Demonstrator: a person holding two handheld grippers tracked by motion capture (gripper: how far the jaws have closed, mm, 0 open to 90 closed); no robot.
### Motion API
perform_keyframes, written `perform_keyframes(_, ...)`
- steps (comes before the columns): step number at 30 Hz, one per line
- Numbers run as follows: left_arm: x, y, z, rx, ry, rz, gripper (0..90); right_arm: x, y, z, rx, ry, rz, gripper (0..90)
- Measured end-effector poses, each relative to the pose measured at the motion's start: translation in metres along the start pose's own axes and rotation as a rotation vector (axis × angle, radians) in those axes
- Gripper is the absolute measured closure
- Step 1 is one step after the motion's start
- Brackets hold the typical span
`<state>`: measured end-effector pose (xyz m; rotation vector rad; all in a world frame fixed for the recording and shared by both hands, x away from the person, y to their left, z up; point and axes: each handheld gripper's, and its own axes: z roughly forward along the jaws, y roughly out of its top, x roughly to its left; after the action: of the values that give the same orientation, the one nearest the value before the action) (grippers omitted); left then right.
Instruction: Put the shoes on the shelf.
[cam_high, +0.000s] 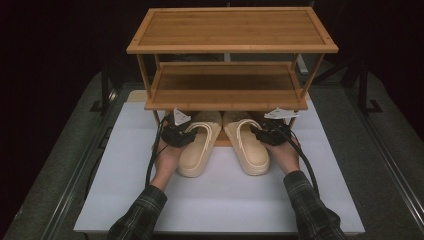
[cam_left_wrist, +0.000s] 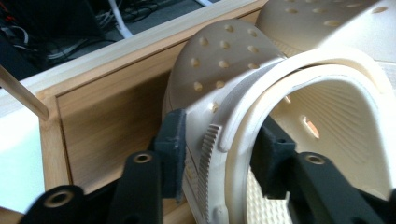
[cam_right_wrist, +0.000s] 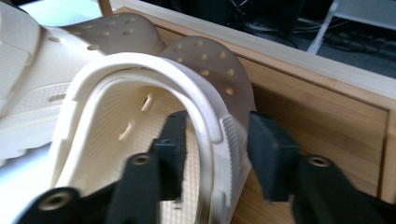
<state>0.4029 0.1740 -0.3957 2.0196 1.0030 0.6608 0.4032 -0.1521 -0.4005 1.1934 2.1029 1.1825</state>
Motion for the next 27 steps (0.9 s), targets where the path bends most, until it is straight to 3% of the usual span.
perform_keyframes(2, 0.001, -0.001, -0.003, 0.001, -0.004, 0.001, 52.7, -0.001, 0.000, -0.002, 0.002, 0.010, 0.007, 52.0)
perform_keyframes(6, 0.007, -0.007, -0.020, 0.007, -0.084, 0.005, 41.2, -0.004, -0.001, -0.018, 0.033, 0.050, 0.019, 39.8)
perform_keyframes(8, 0.008, -0.009, -0.024, 0.002, -0.105, 0.006, 37.6, -0.004, -0.002, -0.022, 0.042, 0.058, 0.020, 39.0)
perform_keyframes(9, 0.010, -0.015, -0.032, -0.002, -0.129, 0.014, 30.5, -0.004, -0.007, -0.031, 0.034, 0.088, 0.022, 36.3)
perform_keyframes(10, 0.010, -0.015, -0.032, -0.002, -0.129, 0.014, 27.7, -0.004, -0.007, -0.031, 0.034, 0.088, 0.022, 36.3)
perform_keyframes(12, 0.015, -0.026, -0.045, -0.001, -0.177, -0.002, 23.7, -0.004, -0.014, -0.044, 0.037, 0.137, 0.044, 29.0)
perform_keyframes(14, 0.015, -0.029, -0.049, -0.005, -0.192, -0.007, 19.7, -0.004, -0.016, -0.049, 0.039, 0.148, 0.049, 26.3)
perform_keyframes(15, 0.015, -0.037, -0.057, -0.011, -0.222, -0.013, 18.7, -0.003, -0.022, -0.057, 0.040, 0.174, 0.048, 21.7)
perform_keyframes(18, 0.011, -0.047, -0.067, -0.005, -0.255, 0.018, 14.5, 0.000, -0.032, -0.067, 0.049, 0.195, 0.027, 13.8)
perform_keyframes(24, 0.006, -0.066, -0.073, 0.010, -0.274, 0.050, 2.8, 0.002, -0.057, -0.077, 0.069, 0.218, 0.016, 6.9)
perform_keyframes(27, 0.001, -0.079, -0.066, 0.032, -0.295, 0.061, 1.9, 0.002, -0.068, -0.072, 0.089, 0.227, 0.003, 2.8)
